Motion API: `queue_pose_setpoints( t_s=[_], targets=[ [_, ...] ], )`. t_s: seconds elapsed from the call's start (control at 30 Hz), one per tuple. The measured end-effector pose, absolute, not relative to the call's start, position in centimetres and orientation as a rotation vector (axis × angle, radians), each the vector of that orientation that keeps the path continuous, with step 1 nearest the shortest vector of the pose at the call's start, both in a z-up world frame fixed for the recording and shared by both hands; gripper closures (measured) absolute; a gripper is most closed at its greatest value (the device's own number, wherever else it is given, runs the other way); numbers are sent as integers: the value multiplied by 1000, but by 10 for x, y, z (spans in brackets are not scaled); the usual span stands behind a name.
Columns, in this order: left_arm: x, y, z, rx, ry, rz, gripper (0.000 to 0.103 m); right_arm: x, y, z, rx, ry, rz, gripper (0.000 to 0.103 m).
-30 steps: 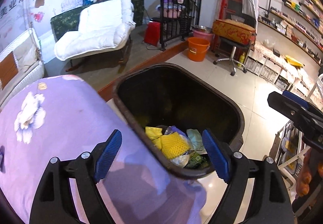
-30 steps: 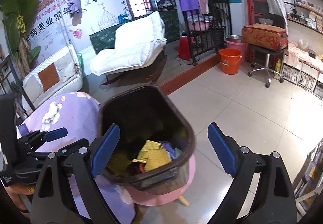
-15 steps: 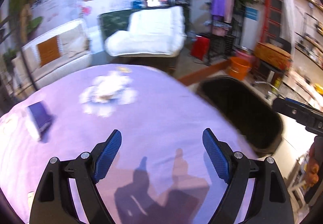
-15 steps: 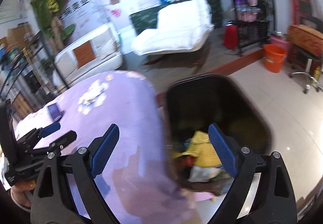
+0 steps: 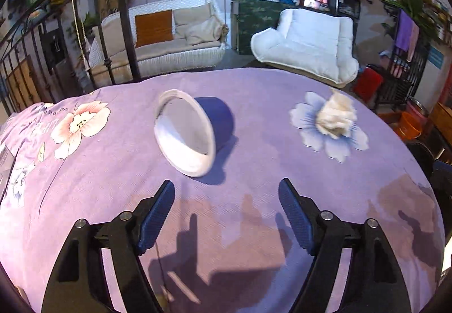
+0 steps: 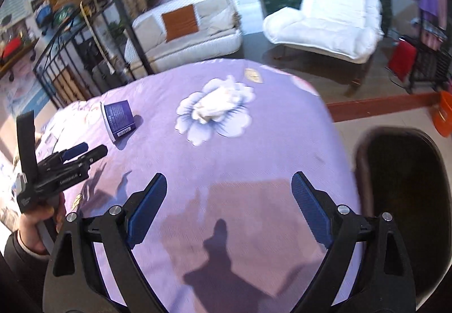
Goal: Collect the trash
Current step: 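Grasp the blue-and-white paper cup rim with the left gripper while the right gripper grasps the white tissue, then carry the white tissue over the black bin and open the right gripper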
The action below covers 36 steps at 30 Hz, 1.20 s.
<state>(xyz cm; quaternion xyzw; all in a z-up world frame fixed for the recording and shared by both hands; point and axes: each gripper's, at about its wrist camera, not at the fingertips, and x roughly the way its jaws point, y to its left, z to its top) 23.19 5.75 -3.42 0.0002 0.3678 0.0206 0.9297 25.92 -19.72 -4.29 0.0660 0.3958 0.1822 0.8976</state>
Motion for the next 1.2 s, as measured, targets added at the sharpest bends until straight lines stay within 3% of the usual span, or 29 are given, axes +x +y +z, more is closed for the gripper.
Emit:
queue_pose_setpoints(
  t_s=[0.3,0.4,0.53,0.57,0.6,0.67,0.7,0.73,1.2],
  targets=[
    [278,72,-45,51,809,44,41,356,-139,-63,-100,887,372,14],
    [286,74,-50,50,817,25,50,382,-125,-73,-185,914,375,14],
    [297,79,-52,17,836,20,75,410,-113,-78,-227,920,378,16],
    [299,80,-52,4,840,15,85,414,-112,-78,-224,919,384,23],
    [300,81,-52,-6,842,9,88,417,-111,-80,-224,921,395,42],
    [300,80,-50,-10,833,9,94,417,-111,-80,-227,913,391,64],
    [298,79,-49,-10,824,8,94,414,-115,-78,-204,901,390,84],
    [296,79,-47,-16,817,3,94,412,-119,-76,-175,908,398,88],
    [228,48,-18,-110,747,-122,95,307,-161,-43,-38,843,413,91]
  ],
)
